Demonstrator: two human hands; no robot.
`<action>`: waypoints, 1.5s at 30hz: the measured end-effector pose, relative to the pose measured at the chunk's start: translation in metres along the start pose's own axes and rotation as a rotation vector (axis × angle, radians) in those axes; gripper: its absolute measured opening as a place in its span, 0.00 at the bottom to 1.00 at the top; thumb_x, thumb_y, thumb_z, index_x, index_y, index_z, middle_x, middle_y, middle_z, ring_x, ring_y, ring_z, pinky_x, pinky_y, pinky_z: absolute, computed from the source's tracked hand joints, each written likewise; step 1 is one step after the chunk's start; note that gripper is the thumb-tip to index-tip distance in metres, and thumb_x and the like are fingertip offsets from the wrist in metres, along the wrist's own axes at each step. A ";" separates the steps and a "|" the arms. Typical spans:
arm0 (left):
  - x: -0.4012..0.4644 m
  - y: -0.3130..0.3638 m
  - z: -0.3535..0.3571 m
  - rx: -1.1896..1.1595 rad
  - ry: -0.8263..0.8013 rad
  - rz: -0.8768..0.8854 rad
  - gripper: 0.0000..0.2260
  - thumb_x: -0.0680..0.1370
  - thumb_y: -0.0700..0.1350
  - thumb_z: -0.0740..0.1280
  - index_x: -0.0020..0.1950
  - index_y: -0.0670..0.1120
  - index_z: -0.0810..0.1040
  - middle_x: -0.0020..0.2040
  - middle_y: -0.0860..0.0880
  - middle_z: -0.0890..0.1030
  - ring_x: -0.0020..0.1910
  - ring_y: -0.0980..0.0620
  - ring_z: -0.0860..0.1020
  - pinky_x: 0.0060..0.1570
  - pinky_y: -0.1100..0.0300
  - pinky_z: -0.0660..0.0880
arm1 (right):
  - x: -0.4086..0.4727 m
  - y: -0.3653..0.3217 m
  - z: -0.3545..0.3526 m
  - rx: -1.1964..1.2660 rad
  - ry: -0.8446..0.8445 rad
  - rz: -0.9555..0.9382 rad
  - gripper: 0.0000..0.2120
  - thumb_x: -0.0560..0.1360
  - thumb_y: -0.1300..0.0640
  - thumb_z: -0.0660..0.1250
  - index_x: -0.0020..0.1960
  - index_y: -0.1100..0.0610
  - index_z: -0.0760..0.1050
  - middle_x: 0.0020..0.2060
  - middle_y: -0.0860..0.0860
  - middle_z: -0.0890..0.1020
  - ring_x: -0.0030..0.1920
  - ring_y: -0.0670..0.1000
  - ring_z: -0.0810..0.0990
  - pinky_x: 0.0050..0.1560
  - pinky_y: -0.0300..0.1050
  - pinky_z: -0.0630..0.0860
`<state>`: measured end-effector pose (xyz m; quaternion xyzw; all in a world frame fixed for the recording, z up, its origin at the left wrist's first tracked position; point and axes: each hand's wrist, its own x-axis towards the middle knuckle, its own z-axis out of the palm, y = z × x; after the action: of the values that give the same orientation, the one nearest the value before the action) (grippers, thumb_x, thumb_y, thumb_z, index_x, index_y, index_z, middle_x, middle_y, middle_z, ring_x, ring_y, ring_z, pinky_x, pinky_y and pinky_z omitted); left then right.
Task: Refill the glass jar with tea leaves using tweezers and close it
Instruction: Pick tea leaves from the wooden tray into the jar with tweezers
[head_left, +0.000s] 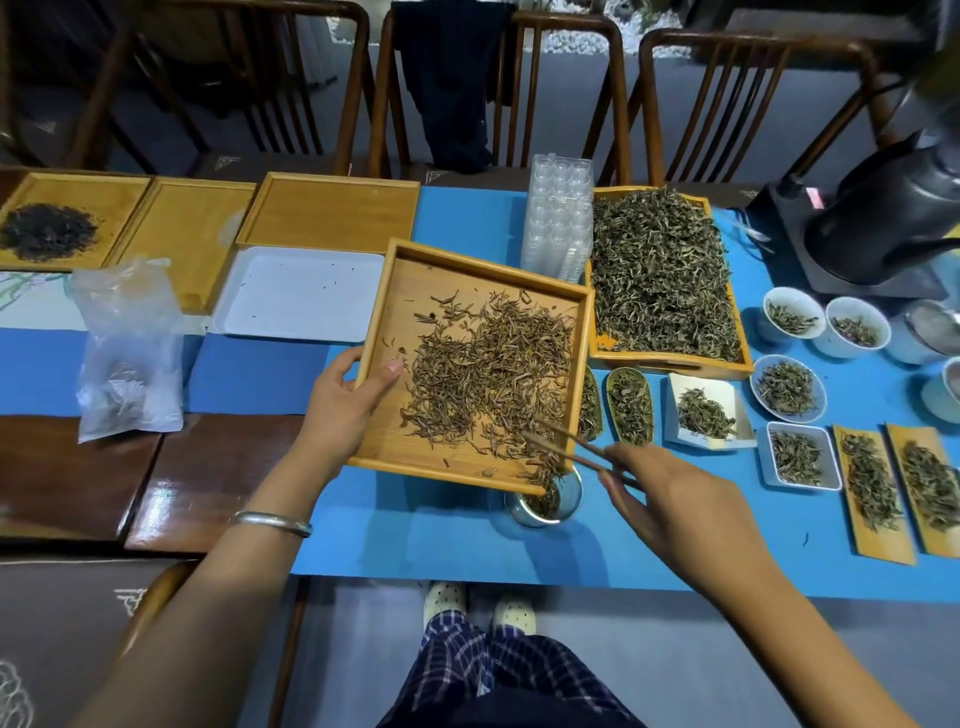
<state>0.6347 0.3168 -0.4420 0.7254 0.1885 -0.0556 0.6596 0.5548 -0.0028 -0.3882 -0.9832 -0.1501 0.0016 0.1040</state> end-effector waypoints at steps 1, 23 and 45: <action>0.000 -0.001 0.000 0.006 0.004 0.005 0.10 0.75 0.53 0.72 0.54 0.54 0.79 0.47 0.45 0.86 0.40 0.44 0.84 0.51 0.41 0.81 | 0.008 -0.007 0.001 0.030 0.025 0.043 0.09 0.76 0.50 0.65 0.55 0.52 0.75 0.44 0.48 0.82 0.39 0.53 0.83 0.27 0.48 0.77; 0.002 -0.003 -0.001 -0.034 0.010 0.011 0.08 0.74 0.52 0.73 0.51 0.56 0.79 0.43 0.51 0.87 0.39 0.51 0.86 0.34 0.59 0.81 | 0.012 -0.027 0.041 0.104 -0.107 0.282 0.11 0.80 0.47 0.56 0.52 0.55 0.66 0.46 0.52 0.79 0.41 0.58 0.81 0.31 0.48 0.71; 0.001 0.002 0.000 -0.076 0.005 0.001 0.08 0.75 0.50 0.73 0.52 0.55 0.78 0.40 0.54 0.87 0.38 0.52 0.85 0.32 0.61 0.80 | -0.046 -0.029 0.031 0.248 -0.151 0.314 0.10 0.77 0.44 0.62 0.52 0.50 0.69 0.40 0.46 0.82 0.35 0.48 0.80 0.29 0.44 0.71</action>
<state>0.6367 0.3168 -0.4409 0.7001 0.1917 -0.0460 0.6863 0.5012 0.0168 -0.4141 -0.9712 -0.0010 0.1099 0.2112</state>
